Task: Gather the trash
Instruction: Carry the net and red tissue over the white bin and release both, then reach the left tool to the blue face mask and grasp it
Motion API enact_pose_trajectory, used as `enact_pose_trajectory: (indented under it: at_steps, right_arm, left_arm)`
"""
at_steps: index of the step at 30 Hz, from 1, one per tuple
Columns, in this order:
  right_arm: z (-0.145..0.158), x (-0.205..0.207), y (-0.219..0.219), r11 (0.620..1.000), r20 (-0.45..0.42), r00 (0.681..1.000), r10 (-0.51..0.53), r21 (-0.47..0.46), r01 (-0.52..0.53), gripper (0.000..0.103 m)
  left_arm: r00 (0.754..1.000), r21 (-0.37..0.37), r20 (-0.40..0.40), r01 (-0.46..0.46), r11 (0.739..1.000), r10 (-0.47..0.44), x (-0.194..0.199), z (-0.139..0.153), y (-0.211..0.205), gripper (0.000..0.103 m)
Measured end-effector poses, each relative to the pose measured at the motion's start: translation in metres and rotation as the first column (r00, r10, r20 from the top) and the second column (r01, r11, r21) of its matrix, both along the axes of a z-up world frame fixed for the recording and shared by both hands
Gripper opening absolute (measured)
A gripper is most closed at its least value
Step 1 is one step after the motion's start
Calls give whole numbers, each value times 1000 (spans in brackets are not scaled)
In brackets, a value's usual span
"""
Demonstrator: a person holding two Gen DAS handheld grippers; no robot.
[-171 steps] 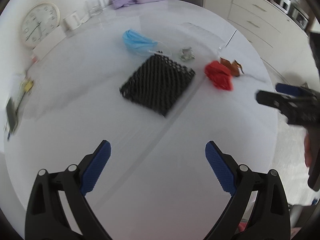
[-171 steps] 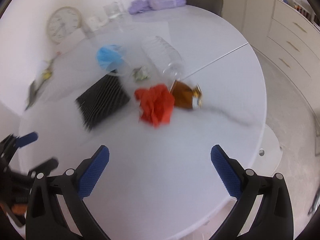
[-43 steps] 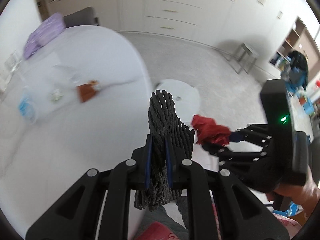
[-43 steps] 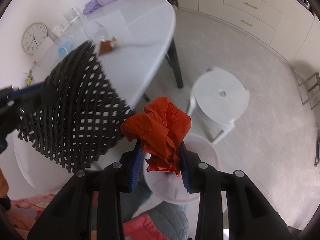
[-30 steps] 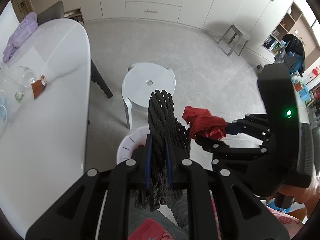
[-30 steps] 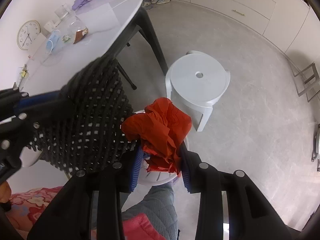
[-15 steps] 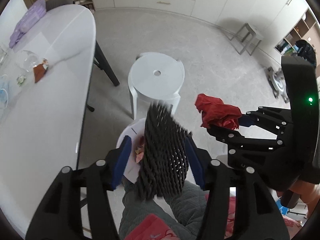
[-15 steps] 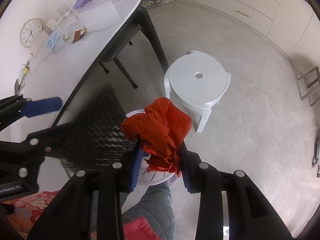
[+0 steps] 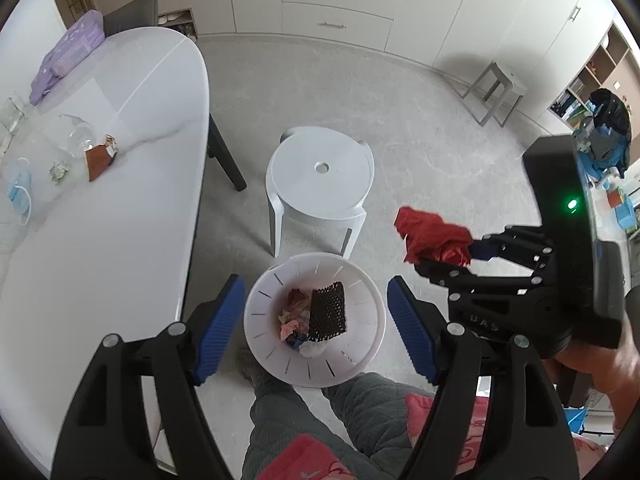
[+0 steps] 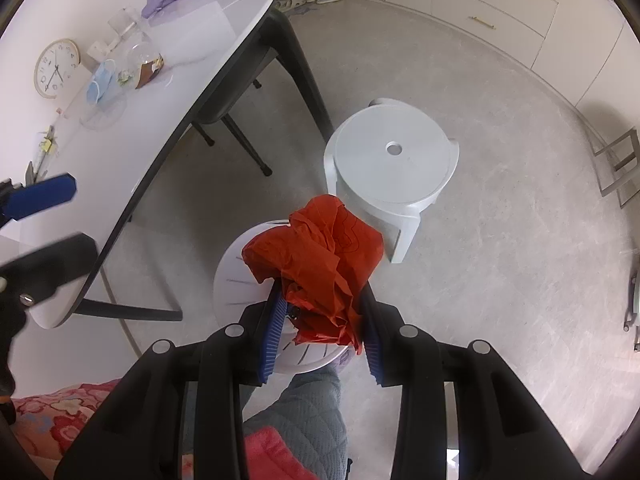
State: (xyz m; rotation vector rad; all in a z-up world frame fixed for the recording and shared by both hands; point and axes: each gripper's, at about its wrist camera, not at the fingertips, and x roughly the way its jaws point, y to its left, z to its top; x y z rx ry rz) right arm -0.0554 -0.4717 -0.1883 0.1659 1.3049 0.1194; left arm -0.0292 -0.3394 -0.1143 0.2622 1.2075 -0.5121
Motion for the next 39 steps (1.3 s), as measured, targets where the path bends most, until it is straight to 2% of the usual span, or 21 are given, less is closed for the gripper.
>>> enact_pose_trajectory:
  at_steps: [4,9,11,13,15,24,39]
  right_arm:
    - [-6,2,7,1000,-19,999,25,10,-25,37]
    - [-17,2,23,997,-55,996,77,28,-76,39]
    - [-22,4,31,993,-86,990,111,44,-108,52]
    - [-27,6,38,992,-117,985,125,37,-121,88]
    - [-28,7,42,993,-124,985,117,11,-117,94]
    - [-9,20,44,999,-89,996,30,-33,-33,100]
    - [28,54,75,998,4,1000,21,-55,-21,100]
  left_arm:
    - [1000,-2,11,-18,1000,19,1,9,7,78]
    - [999,-4,20,-41,999,41,4,15,18,80]
    - [999,-1,20,-50,999,50,5,16,23,81]
    - [998,2,21,-58,998,58,7,16,27,81]
    - [998,6,18,-65,998,65,9,17,32,82]
    - [996,1,19,-90,996,90,19,21,53,88]
    - [993,-3,38,-111,994,111,39,30,88,90]
